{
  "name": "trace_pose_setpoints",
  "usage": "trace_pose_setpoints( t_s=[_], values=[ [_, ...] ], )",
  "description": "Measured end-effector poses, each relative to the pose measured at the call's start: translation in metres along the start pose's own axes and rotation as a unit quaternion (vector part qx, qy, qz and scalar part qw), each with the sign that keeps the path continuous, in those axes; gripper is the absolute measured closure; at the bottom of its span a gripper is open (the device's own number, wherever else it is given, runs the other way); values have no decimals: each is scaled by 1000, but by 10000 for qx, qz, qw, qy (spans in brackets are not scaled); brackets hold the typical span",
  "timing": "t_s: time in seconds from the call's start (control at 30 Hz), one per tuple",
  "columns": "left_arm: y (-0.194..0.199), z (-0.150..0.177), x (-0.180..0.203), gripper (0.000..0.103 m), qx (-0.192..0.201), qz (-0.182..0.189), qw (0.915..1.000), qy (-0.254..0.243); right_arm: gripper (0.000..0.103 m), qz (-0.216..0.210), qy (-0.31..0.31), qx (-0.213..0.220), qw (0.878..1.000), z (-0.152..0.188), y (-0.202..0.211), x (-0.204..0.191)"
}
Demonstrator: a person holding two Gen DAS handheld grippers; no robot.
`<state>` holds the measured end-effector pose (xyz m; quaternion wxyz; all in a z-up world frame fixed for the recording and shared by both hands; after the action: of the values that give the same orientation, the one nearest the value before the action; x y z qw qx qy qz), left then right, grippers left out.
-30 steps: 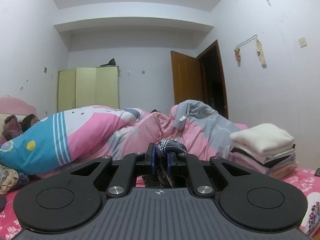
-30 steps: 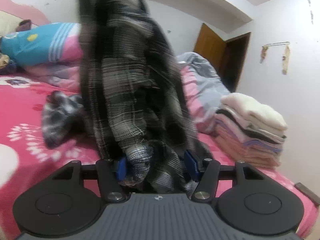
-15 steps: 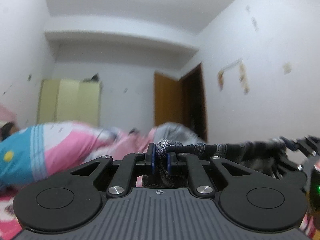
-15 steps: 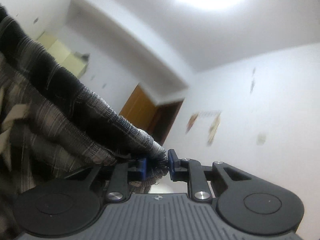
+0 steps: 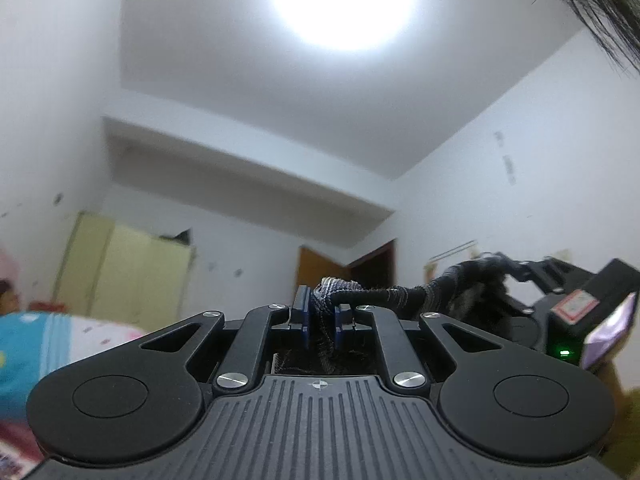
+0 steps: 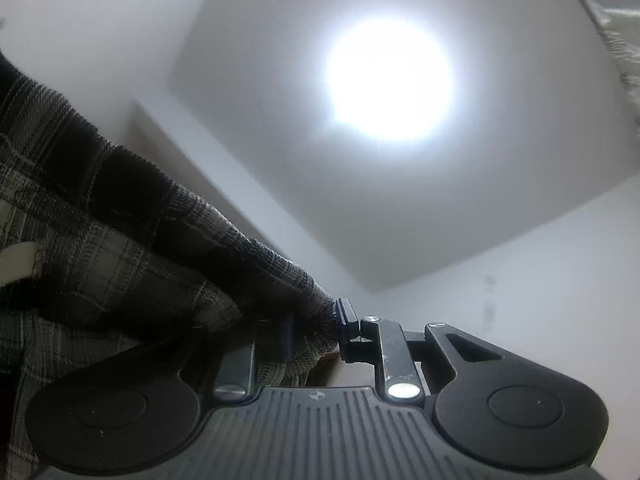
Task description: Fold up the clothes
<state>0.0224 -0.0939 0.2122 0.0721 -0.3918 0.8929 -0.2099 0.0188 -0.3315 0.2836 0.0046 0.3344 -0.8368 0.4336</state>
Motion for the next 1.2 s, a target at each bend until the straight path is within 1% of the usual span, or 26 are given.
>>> trace_pose_setpoints(
  t_s=[0.03, 0.1, 0.17, 0.27, 0.33, 0.43, 0.5, 0.57, 0.63, 0.7, 0.77, 0.83, 0.87, 0.9, 0.97, 1.03, 1.07, 1.1, 1.13, 1.17, 1.2],
  values=[
    [6, 5, -10, 93, -77, -142, 9999, 29, 82, -172, -24, 26, 9998, -1, 0, -18],
    [20, 20, -36, 93, -266, -510, 9983, 108, 82, -654, -108, -31, 9978, 1, 4, -68],
    [35, 34, -65, 93, -430, -909, 9947, 213, 82, -1124, -153, -34, 9935, -2, 15, -122],
    [63, 57, -114, 93, -654, -1605, 9841, 387, 82, -1811, -173, 31, 9833, -15, 37, -209],
    [84, 73, -153, 93, -780, -2085, 9729, 627, 82, -2264, -185, 74, 9738, -23, 53, -266],
    [119, 94, -209, 93, -912, -2771, 9517, 959, 82, -2934, -203, 139, 9557, -35, 79, -351],
    [144, 109, -246, 93, -990, -3238, 9345, 1097, 82, -3374, -210, 180, 9409, -43, 96, -407],
    [169, 129, -284, 93, -1085, -3704, 9136, 1280, 82, -3856, -94, 164, 9225, -54, 127, -467],
    [193, 150, -323, 93, -1188, -4149, 8902, 1460, 82, -4277, 82, 213, 9036, -58, 154, -527],
    [212, 167, -357, 93, -1250, -4490, 8690, 1662, 82, -4642, 230, 203, 8852, -63, 180, -577],
    [231, 182, -388, 93, -1285, -4754, 8490, 1914, 82, -4943, 358, 174, 8684, -66, 199, -620],
    [248, 193, -411, 93, -1312, -4912, 8308, 2263, 82, -5242, 443, 106, 8504, -73, 216, -658],
    [255, 195, -420, 93, -1304, -4986, 8236, 2369, 82, -5389, 465, 56, 8411, -78, 224, -675],
    [261, 194, -428, 93, -1278, -5060, 8180, 2419, 82, -5501, 455, 10, 8338, -81, 232, -691],
    [273, 196, -442, 93, -1277, -5220, 8052, 2506, 82, -5719, 390, -85, 8193, -89, 256, -707],
    [284, 207, -452, 92, -1405, -5418, 7881, 2563, 82, -5910, 300, -173, 8059, -102, 274, -732],
    [289, 212, -457, 92, -1469, -5515, 7792, 2590, 82, -6033, 238, -257, 7967, -103, 279, -747],
    [295, 217, -462, 91, -1532, -5611, 7702, 2617, 82, -6218, 231, -405, 7818, -104, 292, -762],
    [302, 221, -466, 89, -1535, -5654, 7634, 2719, 81, -6407, 237, -559, 7653, -106, 304, -777],
    [309, 225, -469, 85, -1489, -5653, 7584, 2882, 79, -6717, 422, -789, 7354, -101, 318, -792],
    [314, 226, -470, 77, -1438, -5624, 7578, 2979, 77, -6825, 558, -792, 7244, -98, 327, -799]
  ],
)
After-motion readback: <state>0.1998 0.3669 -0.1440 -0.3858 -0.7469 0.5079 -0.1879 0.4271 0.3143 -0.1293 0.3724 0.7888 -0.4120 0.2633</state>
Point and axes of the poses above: each gripper's, at about its wrist camera, not at the fingertips, and y roughly against the way its jaws point, x to its right, z to its underside, the point moved 9 cm from there along -y, roughly the way its jaws point, and after that the axes turned 11 degrees about z, right-handed, at the moved point
